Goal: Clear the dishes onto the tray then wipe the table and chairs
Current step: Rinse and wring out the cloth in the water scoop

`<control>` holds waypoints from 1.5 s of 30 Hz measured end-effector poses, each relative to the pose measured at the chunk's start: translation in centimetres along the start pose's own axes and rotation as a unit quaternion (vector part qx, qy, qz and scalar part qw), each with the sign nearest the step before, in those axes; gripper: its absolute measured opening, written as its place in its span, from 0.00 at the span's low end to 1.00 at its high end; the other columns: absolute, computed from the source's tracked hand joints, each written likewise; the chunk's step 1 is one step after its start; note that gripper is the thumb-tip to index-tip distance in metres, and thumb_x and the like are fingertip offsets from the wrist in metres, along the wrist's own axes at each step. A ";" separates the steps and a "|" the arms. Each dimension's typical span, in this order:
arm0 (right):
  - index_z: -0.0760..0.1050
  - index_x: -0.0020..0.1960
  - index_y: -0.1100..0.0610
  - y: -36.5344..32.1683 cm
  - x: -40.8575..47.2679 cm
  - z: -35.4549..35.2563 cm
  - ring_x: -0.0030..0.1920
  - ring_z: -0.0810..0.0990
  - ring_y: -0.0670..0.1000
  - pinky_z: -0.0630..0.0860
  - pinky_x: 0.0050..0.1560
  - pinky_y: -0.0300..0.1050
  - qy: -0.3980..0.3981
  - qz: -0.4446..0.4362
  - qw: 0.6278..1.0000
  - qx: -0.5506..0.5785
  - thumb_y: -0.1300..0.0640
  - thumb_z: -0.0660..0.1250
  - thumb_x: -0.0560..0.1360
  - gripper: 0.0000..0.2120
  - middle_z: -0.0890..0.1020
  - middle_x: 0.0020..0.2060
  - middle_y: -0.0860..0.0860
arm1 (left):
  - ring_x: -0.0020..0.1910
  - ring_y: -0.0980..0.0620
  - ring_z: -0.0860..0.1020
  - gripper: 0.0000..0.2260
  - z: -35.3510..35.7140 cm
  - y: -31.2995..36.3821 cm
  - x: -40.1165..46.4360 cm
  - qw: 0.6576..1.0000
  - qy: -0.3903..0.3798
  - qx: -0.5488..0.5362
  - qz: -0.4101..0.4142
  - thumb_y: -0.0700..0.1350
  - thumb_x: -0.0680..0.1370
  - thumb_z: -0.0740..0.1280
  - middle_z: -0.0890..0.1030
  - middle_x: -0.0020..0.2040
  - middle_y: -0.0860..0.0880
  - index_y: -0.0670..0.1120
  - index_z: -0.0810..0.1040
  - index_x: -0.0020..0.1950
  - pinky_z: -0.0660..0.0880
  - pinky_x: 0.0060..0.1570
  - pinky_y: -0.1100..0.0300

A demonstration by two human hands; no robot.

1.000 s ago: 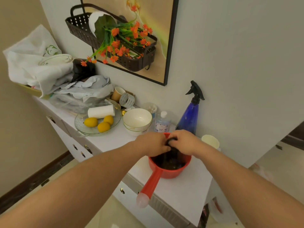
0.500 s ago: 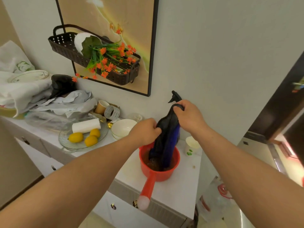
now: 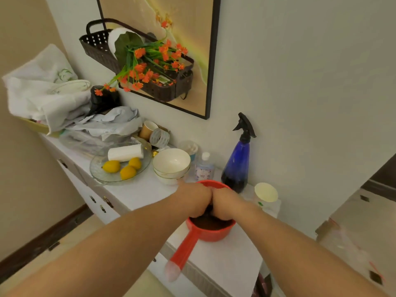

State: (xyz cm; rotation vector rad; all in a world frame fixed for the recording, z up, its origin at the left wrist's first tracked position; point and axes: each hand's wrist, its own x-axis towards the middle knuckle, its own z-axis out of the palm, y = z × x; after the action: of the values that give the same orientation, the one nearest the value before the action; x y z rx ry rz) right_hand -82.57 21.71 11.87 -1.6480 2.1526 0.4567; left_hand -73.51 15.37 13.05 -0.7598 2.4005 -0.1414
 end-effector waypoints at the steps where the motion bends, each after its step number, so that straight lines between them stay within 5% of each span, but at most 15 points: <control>1: 0.72 0.74 0.53 -0.1 0.1 0.1 0.62 0.79 0.60 0.73 0.64 0.52 -0.006 -0.009 1.000 -0.011 0.54 0.65 0.80 0.22 0.80 0.65 0.56 | 0.72 0.40 0.70 0.26 -0.2 0.3 0.1 0.999 -0.036 0.012 -0.005 0.51 0.81 0.65 0.73 0.72 0.48 0.54 0.63 0.79 0.56 0.72 0.28; 3: 0.76 0.70 0.55 0.3 0.8 0.4 0.60 0.80 0.60 0.75 0.62 0.52 -0.004 -0.034 0.999 -0.011 0.56 0.66 0.78 0.20 0.81 0.62 0.57 | 0.74 0.39 0.66 0.27 -0.2 0.8 0.3 0.998 -0.054 -0.019 -0.012 0.49 0.81 0.64 0.73 0.72 0.48 0.53 0.61 0.80 0.44 0.70 0.23; 6: 0.78 0.67 0.56 0.5 1.3 0.9 0.58 0.81 0.61 0.77 0.60 0.53 -0.020 -0.065 0.997 -0.032 0.56 0.67 0.78 0.18 0.82 0.60 0.57 | 0.73 0.39 0.68 0.22 0.6 0.6 0.2 0.998 -0.047 -0.036 -0.022 0.48 0.81 0.64 0.76 0.68 0.46 0.50 0.69 0.75 0.44 0.70 0.23; 11: 0.79 0.66 0.58 1.4 1.2 0.4 0.58 0.80 0.61 0.77 0.62 0.54 -0.023 -0.111 0.993 -0.029 0.56 0.65 0.79 0.16 0.82 0.60 0.58 | 0.69 0.41 0.72 0.21 0.9 1.1 -0.1 0.994 -0.020 -0.099 -0.039 0.49 0.81 0.63 0.80 0.63 0.48 0.53 0.69 0.75 0.44 0.68 0.21; 14: 0.78 0.66 0.58 1.9 0.3 -0.5 0.58 0.80 0.59 0.76 0.60 0.52 0.013 -0.117 0.993 0.025 0.58 0.64 0.79 0.16 0.82 0.60 0.57 | 0.61 0.45 0.76 0.16 0.3 0.5 -1.4 0.981 0.055 -0.175 -0.058 0.51 0.81 0.60 0.81 0.58 0.50 0.53 0.73 0.69 0.53 0.68 0.22; 16: 0.72 0.67 0.57 2.4 -0.6 -1.4 0.54 0.81 0.56 0.78 0.54 0.50 0.052 -0.116 0.983 0.130 0.61 0.64 0.78 0.18 0.81 0.56 0.55 | 0.53 0.47 0.78 0.08 -0.6 -0.2 -2.5 0.969 0.117 -0.208 -0.071 0.49 0.81 0.59 0.82 0.54 0.48 0.50 0.75 0.57 0.70 0.63 0.37; 18: 0.68 0.64 0.51 3.1 -1.8 -2.5 0.48 0.80 0.52 0.78 0.45 0.46 0.048 -0.121 0.973 0.193 0.64 0.62 0.77 0.18 0.79 0.50 0.52 | 0.45 0.49 0.78 0.05 -1.8 -1.1 -3.4 0.959 0.161 -0.220 -0.079 0.47 0.82 0.60 0.81 0.50 0.46 0.48 0.74 0.50 0.73 0.45 0.55; 22: 0.79 0.58 0.46 3.5 -5.1 -5.1 0.44 0.79 0.49 0.79 0.39 0.40 0.020 -0.132 0.973 0.186 0.69 0.56 0.76 0.23 0.78 0.56 0.49 | 0.50 0.43 0.79 0.09 -4.1 -2.9 -5.6 0.940 0.242 -0.217 -0.107 0.47 0.83 0.60 0.81 0.51 0.43 0.43 0.74 0.57 0.76 0.49 0.52; 26: 0.72 0.74 0.47 3.4 -7.7 -7.1 0.52 0.82 0.54 0.82 0.51 0.44 0.067 -0.086 0.971 0.211 0.66 0.54 0.79 0.28 0.79 0.62 0.52 | 0.43 0.44 0.79 0.05 -5.9 -3.4 -7.8 0.910 0.291 -0.280 -0.094 0.46 0.83 0.61 0.80 0.45 0.44 0.46 0.69 0.56 0.78 0.44 0.49; 29: 0.69 0.75 0.49 3.1 -9.3 -8.4 0.38 0.80 0.49 0.79 0.35 0.40 0.096 -0.036 0.909 0.404 0.65 0.55 0.81 0.25 0.79 0.48 0.53 | 0.41 0.45 0.78 0.03 -7.2 -3.4 -9.5 0.889 0.320 -0.321 -0.061 0.43 0.82 0.60 0.78 0.42 0.46 0.51 0.69 0.53 0.77 0.42 0.50; 34: 0.79 0.59 0.54 2.0 -11.0 -9.4 0.35 0.79 0.50 0.78 0.35 0.42 0.127 -0.050 0.816 0.562 0.65 0.60 0.77 0.14 0.81 0.41 0.56 | 0.47 0.50 0.79 0.10 -9.2 -2.9 -11.5 0.862 0.314 -0.396 -0.022 0.40 0.78 0.62 0.79 0.44 0.53 0.56 0.76 0.44 0.78 0.48 0.56; 41: 0.78 0.57 0.57 0.3 -12.7 -9.7 0.37 0.81 0.53 0.80 0.38 0.46 0.164 -0.068 0.749 0.638 0.66 0.64 0.71 0.16 0.81 0.41 0.57 | 0.49 0.45 0.83 0.10 -10.1 -2.8 -13.8 0.795 0.291 -0.532 0.034 0.39 0.77 0.65 0.85 0.46 0.47 0.50 0.85 0.44 0.84 0.49 0.48; 45: 0.72 0.67 0.58 -0.1 -12.9 -9.5 0.42 0.82 0.55 0.80 0.42 0.47 0.182 -0.062 0.708 0.680 0.67 0.64 0.74 0.21 0.81 0.51 0.60 | 0.52 0.49 0.83 0.12 -9.2 -2.6 -14.4 0.738 0.215 -0.636 0.070 0.35 0.79 0.62 0.83 0.51 0.45 0.47 0.83 0.53 0.84 0.49 0.51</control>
State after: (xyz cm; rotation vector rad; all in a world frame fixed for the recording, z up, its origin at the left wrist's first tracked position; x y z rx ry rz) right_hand -80.52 28.00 26.50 -0.9106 1.6465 -1.3250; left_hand -68.28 20.42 28.76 -1.1491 2.7431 1.7282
